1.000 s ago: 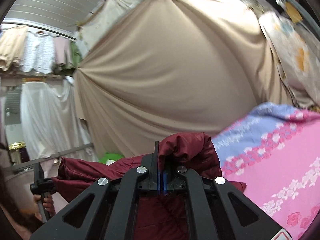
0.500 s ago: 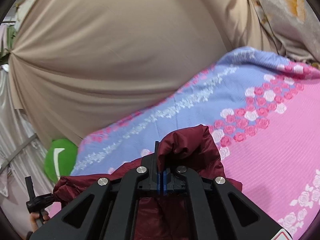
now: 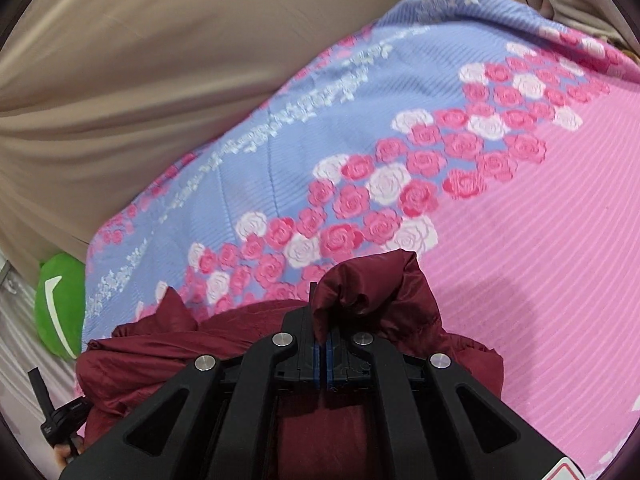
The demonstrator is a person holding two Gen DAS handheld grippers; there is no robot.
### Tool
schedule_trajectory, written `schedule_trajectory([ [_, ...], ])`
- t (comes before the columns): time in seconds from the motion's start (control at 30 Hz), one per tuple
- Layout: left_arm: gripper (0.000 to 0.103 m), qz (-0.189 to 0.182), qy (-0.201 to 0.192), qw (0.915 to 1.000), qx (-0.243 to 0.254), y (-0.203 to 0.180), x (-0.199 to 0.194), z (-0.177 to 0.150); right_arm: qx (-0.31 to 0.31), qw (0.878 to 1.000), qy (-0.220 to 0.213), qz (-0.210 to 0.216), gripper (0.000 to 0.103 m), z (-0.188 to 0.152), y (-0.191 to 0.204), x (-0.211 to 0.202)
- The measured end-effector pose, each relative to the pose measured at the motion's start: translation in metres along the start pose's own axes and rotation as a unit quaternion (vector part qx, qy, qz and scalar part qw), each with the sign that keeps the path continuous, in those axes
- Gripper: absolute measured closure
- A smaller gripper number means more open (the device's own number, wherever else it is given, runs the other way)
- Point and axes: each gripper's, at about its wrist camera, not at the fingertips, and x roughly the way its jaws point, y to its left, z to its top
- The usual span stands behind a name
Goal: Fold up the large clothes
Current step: 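Carry the lifted hem over with both grippers and lay it down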
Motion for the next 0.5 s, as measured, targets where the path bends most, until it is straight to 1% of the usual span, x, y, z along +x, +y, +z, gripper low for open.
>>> schedule_trajectory([
  [0.13, 0.100, 0.018, -0.014, 0.9996, 0.016, -0.006, 0.002, -0.005, -0.004, 0.999, 0.028, -0.023, 0.102, -0.002, 0.001, 0.014],
  [0.2, 0.100, 0.015, -0.017, 0.9996, 0.016, -0.006, 0.002, -0.005, -0.006, 0.999, 0.043, -0.030, 0.103, -0.002, 0.001, 0.020],
  [0.27, 0.100, 0.009, -0.019, 0.9997, 0.011, -0.003, 0.002, -0.005, -0.001, 0.998, 0.055, -0.028, 0.103, -0.001, -0.002, 0.024],
  [0.3, 0.099, 0.001, -0.020, 0.9998, 0.006, 0.000, 0.001, -0.006, 0.007, 0.998, 0.053, -0.015, 0.103, -0.001, -0.005, 0.023],
  [0.37, 0.097, -0.021, -0.028, 0.9993, -0.015, 0.008, -0.005, -0.005, 0.024, 0.999, 0.041, 0.005, 0.099, 0.001, -0.010, 0.015],
  [0.4, 0.094, -0.024, -0.034, 0.9989, -0.022, 0.011, -0.010, -0.006, 0.033, 0.999, 0.030, 0.009, 0.097, 0.003, -0.013, 0.008],
  [0.43, 0.092, -0.024, -0.046, 0.9983, -0.025, 0.014, -0.022, -0.006, 0.040, 0.999, 0.004, 0.004, 0.091, 0.005, -0.014, -0.008],
  [0.47, 0.085, -0.019, -0.060, 0.9978, -0.021, 0.013, -0.035, -0.007, 0.038, 0.999, -0.019, 0.001, 0.087, 0.006, -0.011, -0.022],
  [0.5, 0.074, -0.008, -0.077, 0.9969, -0.016, 0.012, -0.050, -0.008, 0.029, 0.998, -0.053, 0.005, 0.086, 0.005, -0.004, -0.044],
])
